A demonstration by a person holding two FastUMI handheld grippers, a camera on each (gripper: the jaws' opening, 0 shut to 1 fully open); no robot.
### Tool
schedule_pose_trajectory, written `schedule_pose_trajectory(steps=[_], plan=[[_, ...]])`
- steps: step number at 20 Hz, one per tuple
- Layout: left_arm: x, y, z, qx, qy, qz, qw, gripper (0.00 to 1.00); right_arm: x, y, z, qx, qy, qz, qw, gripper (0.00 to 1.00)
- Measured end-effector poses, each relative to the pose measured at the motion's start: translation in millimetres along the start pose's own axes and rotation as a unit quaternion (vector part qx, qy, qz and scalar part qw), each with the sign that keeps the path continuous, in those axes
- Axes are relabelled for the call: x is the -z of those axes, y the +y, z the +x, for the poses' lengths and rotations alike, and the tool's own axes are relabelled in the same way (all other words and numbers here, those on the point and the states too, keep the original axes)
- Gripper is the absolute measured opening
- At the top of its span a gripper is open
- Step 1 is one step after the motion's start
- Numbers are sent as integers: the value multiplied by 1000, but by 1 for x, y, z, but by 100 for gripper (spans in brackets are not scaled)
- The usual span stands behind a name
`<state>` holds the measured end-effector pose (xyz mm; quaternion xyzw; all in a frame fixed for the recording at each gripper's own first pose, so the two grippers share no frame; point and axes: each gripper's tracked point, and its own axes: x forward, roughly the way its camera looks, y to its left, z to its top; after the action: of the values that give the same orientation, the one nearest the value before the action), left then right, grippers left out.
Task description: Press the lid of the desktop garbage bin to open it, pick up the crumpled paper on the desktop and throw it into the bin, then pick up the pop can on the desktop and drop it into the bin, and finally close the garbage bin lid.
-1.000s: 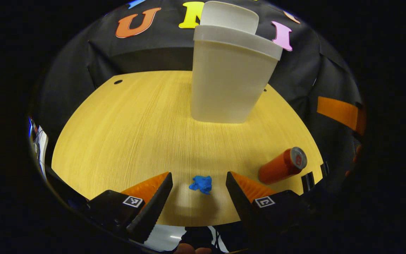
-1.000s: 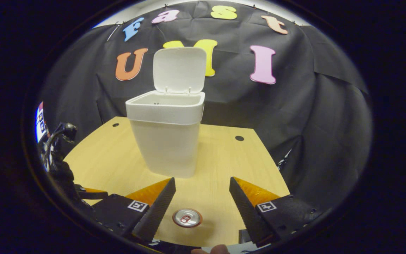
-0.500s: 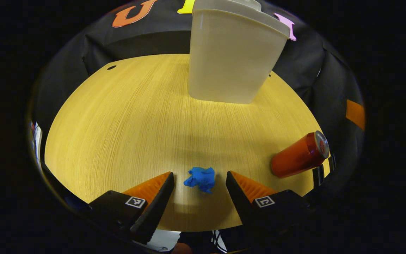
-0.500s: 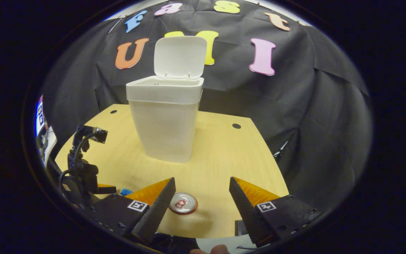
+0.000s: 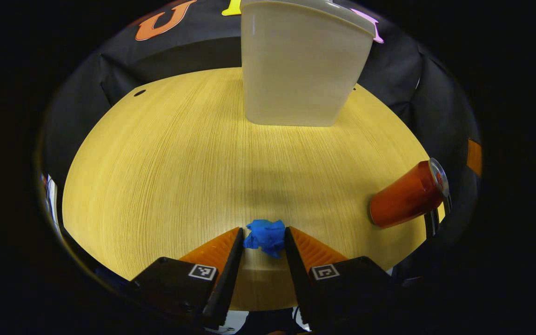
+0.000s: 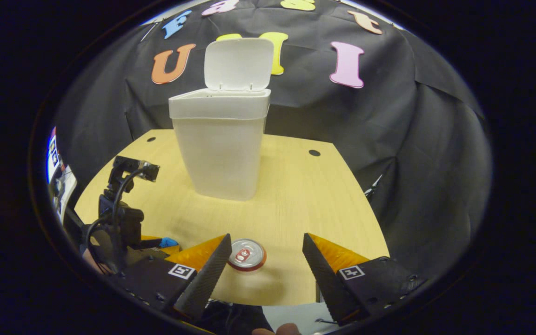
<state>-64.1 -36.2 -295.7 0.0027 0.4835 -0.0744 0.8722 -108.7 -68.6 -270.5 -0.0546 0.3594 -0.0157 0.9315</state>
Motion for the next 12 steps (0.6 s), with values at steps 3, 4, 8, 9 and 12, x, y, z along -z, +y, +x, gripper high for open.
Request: schedule_pose_trajectory(steps=[3,4,8,9,12], plan=[[-37,5,-17,-7,-1,1,1000,45,4,5,-2,-6,2,2,1000,99],[-51,5,-23,-7,-1,0,1000,40,7,7,-3,-10,5,4,1000,96],[-126,7,-56,-7,-27,-12,1000,30,17,10,-5,-15,15,14,1000,96],[-151,8,-66,-8,-39,-14,999,36,18,9,-4,-14,17,17,1000,96],[-233,8,-98,-9,-81,-14,997,36,32,9,2,-17,32,25,999,99]])
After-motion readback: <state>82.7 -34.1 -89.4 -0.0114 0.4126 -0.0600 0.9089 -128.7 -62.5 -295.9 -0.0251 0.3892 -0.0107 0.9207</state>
